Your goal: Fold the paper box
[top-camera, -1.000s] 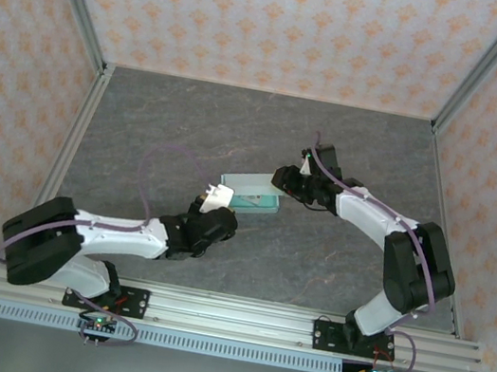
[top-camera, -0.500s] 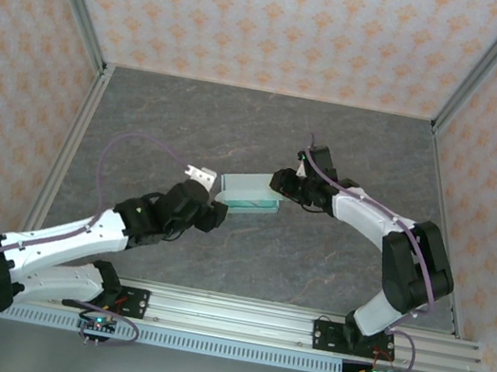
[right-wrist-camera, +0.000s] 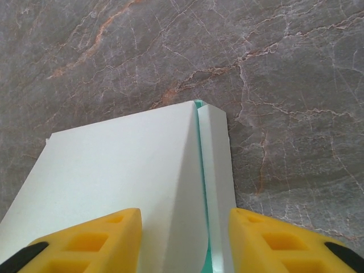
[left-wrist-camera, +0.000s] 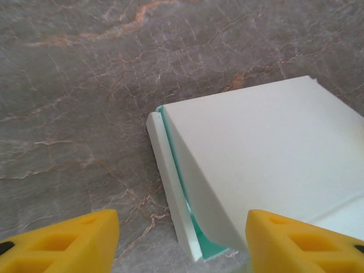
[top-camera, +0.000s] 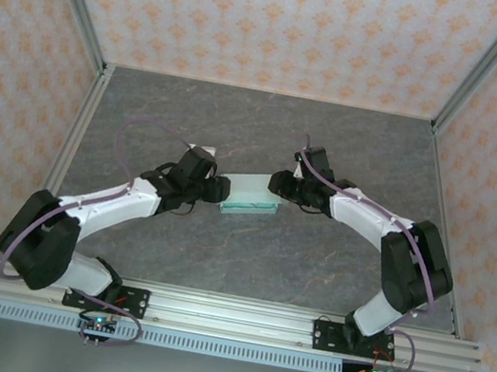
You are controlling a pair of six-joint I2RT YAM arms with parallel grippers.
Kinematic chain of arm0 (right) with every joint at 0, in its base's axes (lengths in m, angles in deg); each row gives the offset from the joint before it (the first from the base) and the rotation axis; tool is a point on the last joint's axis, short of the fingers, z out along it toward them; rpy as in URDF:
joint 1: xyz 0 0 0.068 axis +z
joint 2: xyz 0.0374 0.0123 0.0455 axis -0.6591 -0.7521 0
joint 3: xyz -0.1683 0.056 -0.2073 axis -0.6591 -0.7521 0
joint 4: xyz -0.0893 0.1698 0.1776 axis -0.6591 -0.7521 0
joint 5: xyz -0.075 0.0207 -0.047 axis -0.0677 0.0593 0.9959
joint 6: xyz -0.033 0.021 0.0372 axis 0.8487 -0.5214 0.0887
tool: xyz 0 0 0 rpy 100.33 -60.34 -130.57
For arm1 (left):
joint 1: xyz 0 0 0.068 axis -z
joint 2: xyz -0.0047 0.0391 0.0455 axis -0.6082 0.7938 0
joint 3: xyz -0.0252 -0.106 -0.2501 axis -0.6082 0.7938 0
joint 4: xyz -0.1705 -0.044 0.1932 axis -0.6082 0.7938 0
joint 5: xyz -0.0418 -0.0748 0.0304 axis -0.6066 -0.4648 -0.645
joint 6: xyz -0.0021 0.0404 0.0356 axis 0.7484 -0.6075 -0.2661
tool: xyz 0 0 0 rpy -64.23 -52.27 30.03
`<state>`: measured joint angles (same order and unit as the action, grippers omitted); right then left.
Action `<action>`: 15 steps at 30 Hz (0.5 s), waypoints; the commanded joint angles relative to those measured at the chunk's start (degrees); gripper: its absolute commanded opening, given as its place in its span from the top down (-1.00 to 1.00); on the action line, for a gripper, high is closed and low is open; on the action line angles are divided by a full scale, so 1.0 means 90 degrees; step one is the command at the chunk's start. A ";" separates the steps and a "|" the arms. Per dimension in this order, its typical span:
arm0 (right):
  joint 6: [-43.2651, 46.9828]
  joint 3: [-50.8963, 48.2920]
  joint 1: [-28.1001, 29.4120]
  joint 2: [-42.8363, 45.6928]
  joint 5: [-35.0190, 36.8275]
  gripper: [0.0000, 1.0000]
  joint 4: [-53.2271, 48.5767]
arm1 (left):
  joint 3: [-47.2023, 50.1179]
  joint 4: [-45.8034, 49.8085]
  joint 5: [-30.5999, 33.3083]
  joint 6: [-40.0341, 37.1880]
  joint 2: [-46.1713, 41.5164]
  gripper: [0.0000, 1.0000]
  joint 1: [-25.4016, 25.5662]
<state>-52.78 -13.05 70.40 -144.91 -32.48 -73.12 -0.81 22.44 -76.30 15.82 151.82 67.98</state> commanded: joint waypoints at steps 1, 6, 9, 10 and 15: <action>0.0110 -0.0098 0.0057 -0.0118 0.0160 0.12 -0.0083 | -0.0158 -0.0457 -0.0305 0.0152 0.0207 -0.22 -0.0058; 0.0116 -0.0157 0.0060 -0.0198 0.0142 0.12 0.0001 | -0.0080 -0.0601 -0.0297 0.0149 0.0468 -0.21 -0.0062; 0.0126 -0.0173 0.0071 -0.0230 0.0143 0.12 0.0027 | -0.0052 -0.0615 -0.0266 0.0149 0.0575 -0.20 -0.0065; 0.0143 -0.0186 0.0070 -0.0232 0.0146 0.12 0.0026 | -0.0034 -0.0640 -0.0248 0.0152 0.0611 -0.20 -0.0062; 0.0202 -0.0198 0.0070 -0.0315 0.0219 0.13 0.0013 | 0.0047 -0.0689 -0.0197 0.0152 0.0780 -0.15 -0.0060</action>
<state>-52.32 -13.88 70.73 -146.88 -32.15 -73.05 -0.79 17.92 -78.42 16.93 158.05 67.79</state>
